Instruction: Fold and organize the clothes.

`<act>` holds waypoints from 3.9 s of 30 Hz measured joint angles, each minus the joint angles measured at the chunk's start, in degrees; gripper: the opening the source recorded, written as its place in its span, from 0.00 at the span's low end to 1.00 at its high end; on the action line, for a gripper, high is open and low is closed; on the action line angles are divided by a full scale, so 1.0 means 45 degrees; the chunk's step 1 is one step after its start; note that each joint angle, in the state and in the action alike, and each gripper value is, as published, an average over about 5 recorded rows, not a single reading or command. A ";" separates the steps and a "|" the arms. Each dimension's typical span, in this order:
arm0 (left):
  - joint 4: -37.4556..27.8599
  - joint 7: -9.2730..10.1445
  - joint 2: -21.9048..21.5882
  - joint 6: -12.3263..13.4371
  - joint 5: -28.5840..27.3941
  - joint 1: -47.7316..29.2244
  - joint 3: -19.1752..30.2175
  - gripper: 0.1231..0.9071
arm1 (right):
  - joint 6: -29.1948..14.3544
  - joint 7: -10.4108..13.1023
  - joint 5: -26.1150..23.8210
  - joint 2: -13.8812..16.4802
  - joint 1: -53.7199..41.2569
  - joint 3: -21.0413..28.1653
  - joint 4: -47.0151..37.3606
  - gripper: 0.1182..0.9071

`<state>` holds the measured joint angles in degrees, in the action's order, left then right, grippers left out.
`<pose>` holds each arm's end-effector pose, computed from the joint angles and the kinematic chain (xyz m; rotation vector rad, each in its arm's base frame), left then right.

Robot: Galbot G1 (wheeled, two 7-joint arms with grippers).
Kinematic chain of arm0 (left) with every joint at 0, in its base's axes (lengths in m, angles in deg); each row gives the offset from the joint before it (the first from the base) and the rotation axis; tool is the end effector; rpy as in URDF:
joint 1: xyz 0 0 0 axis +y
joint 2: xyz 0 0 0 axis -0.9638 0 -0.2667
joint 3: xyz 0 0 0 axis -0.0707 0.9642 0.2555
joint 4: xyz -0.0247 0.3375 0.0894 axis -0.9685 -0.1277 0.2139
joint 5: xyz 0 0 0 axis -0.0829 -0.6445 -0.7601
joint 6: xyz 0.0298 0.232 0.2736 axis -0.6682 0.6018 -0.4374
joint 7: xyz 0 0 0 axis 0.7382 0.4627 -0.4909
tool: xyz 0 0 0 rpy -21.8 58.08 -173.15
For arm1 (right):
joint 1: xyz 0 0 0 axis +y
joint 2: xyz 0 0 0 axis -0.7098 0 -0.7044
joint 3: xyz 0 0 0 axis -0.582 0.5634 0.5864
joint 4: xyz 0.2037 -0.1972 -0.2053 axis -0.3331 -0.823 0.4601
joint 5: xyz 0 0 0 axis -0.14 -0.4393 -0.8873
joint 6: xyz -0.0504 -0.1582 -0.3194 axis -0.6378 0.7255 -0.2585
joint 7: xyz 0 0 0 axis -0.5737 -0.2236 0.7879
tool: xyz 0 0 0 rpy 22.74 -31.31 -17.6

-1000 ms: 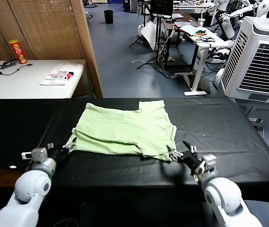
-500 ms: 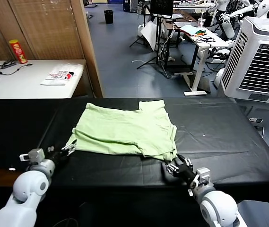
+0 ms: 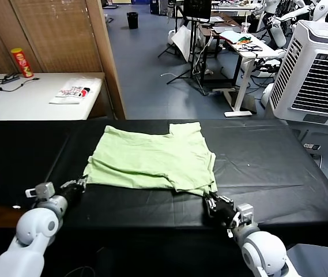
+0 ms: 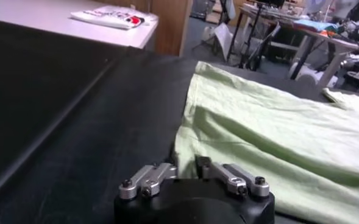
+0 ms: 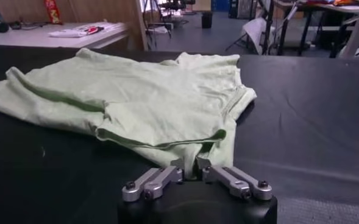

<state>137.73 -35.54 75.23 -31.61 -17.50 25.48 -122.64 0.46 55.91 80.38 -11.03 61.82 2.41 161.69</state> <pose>0.3067 0.1592 -0.2848 0.0222 -2.6132 0.2489 0.2511 -0.0393 -0.2844 0.4065 -2.6202 0.0640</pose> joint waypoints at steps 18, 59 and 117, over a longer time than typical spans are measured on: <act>0.1403 0.0968 -0.0527 -0.0633 -0.0704 0.1178 0.0212 0.00 | 0.2142 0.0886 0.1534 0.1567 0.0889 -0.0855 0.1349 0.00; 0.5436 0.1929 -0.0358 -0.1673 0.0299 0.3898 -0.1317 0.86 | 0.2304 0.1539 0.3070 0.1775 0.2475 -0.3003 0.3864 0.86; -0.6896 -0.0034 0.0202 -0.1808 0.0591 -0.8722 0.4678 0.86 | 0.1549 0.0438 0.2738 -0.1143 -1.1701 0.3301 -1.1403 0.86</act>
<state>106.70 -35.69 76.14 -39.75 -14.85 -13.77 -101.59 7.43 57.88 92.70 -16.17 9.17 17.27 110.37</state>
